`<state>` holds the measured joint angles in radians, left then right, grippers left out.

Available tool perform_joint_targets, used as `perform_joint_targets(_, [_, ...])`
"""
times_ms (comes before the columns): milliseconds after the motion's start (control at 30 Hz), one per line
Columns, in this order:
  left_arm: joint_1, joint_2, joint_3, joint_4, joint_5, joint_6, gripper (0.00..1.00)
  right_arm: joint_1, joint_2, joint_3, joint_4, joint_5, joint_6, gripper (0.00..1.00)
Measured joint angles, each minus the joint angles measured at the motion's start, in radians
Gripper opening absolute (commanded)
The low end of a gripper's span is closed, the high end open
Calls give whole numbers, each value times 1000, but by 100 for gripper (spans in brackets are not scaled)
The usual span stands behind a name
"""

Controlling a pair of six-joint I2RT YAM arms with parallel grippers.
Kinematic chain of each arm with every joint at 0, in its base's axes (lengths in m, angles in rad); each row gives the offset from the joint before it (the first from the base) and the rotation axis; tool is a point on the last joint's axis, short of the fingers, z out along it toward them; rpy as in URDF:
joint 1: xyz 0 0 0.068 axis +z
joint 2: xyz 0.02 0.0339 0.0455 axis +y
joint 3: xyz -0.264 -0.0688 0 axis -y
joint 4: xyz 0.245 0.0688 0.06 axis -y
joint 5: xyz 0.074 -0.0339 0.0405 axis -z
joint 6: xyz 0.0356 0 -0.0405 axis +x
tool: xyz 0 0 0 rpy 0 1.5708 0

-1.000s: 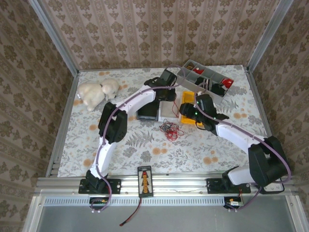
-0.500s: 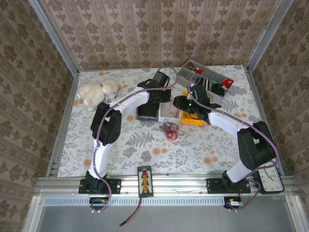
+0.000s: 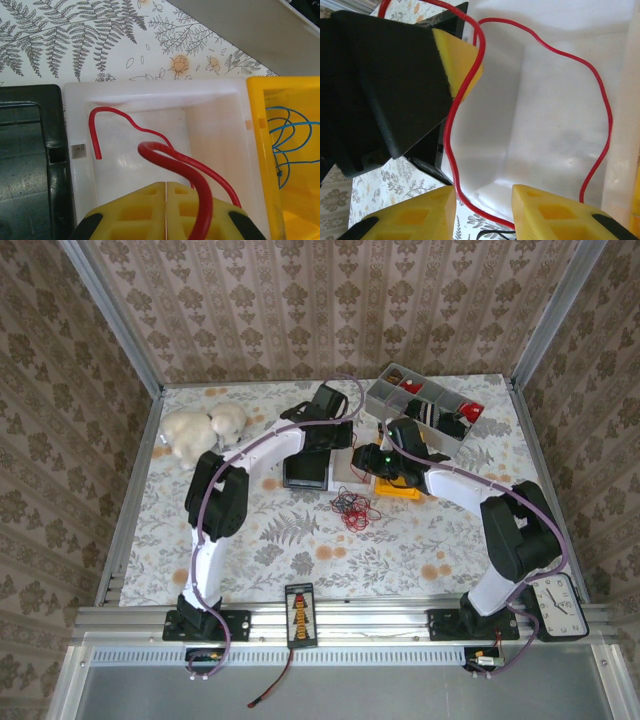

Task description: Untangle the cables

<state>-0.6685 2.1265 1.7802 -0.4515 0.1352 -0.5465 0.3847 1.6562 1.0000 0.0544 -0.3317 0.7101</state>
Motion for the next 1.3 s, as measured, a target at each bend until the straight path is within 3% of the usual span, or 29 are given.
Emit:
perform_joint_targets(800, [-11,0,-7,3,11,0,0,5,63,16,39,-21,2,30])
perform_joint_targets(1067, [-13,-2,-8,3,14,-1,0,6,67,31,48,-18,2,6])
perform_joint_targets(1300, [-2,-105,-95,6,-21,-14,36,6,68,72,-7,34,-13,1])
